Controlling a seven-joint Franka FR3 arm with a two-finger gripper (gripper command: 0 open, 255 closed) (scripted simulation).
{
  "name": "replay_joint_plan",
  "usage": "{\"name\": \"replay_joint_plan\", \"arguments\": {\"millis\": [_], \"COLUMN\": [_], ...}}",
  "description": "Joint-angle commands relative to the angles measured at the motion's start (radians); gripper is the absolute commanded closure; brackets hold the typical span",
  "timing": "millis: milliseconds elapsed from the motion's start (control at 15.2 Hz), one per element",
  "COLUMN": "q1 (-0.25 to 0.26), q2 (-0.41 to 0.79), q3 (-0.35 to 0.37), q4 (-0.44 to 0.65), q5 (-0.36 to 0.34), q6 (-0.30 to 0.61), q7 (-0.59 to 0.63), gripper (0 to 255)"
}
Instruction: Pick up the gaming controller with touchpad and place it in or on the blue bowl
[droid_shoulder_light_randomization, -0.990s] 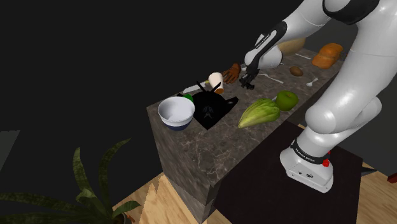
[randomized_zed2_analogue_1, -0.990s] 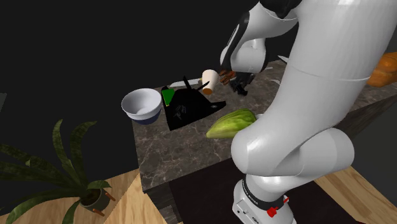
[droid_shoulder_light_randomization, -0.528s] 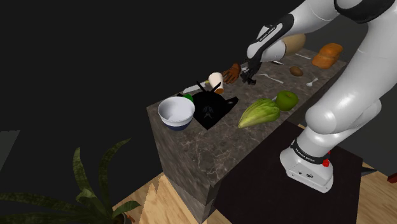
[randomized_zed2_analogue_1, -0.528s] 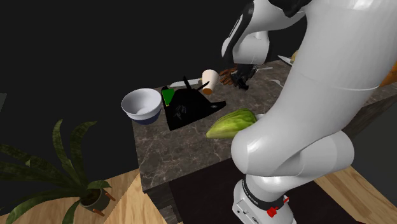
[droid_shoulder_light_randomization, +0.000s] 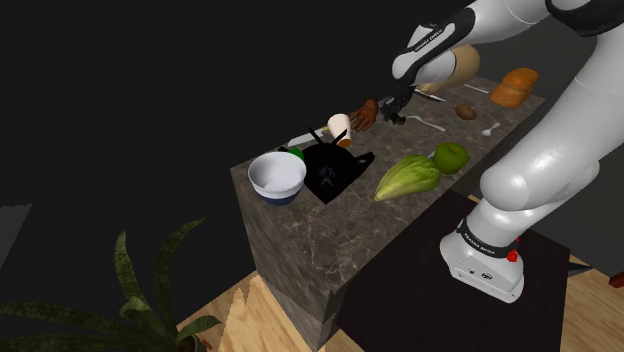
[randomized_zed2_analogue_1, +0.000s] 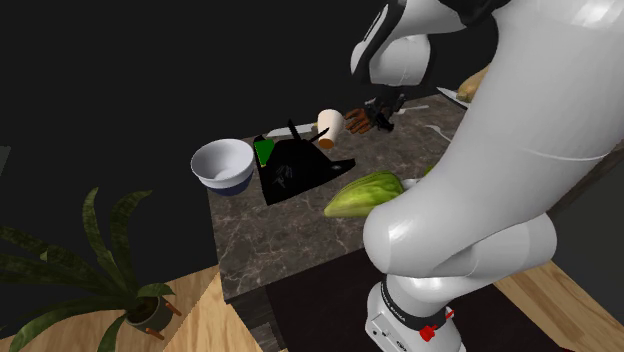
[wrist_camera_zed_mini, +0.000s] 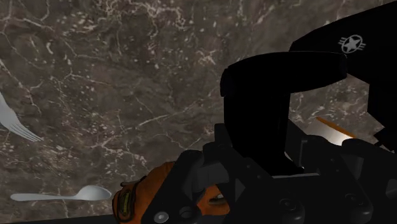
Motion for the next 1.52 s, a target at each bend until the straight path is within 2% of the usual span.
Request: {"name": "replay_joint_plan", "arguments": {"millis": [0, 396, 924, 1452], "q1": [0.0, -0.001, 0.088, 0.176], "q2": [-0.022, -0.072, -0.122, -0.109], "q3": [0.0, 0.0, 0.118, 0.244], "q4": [0.007, 0.031, -0.031, -0.015], "q5": [-0.005, -0.016, -0.066, -0.11], "q6": [-0.029, -0.103, -0.092, -0.103], "q7": [0.004, 0.013, 0.258, 0.506], "gripper": [255, 255, 255, 255]}}
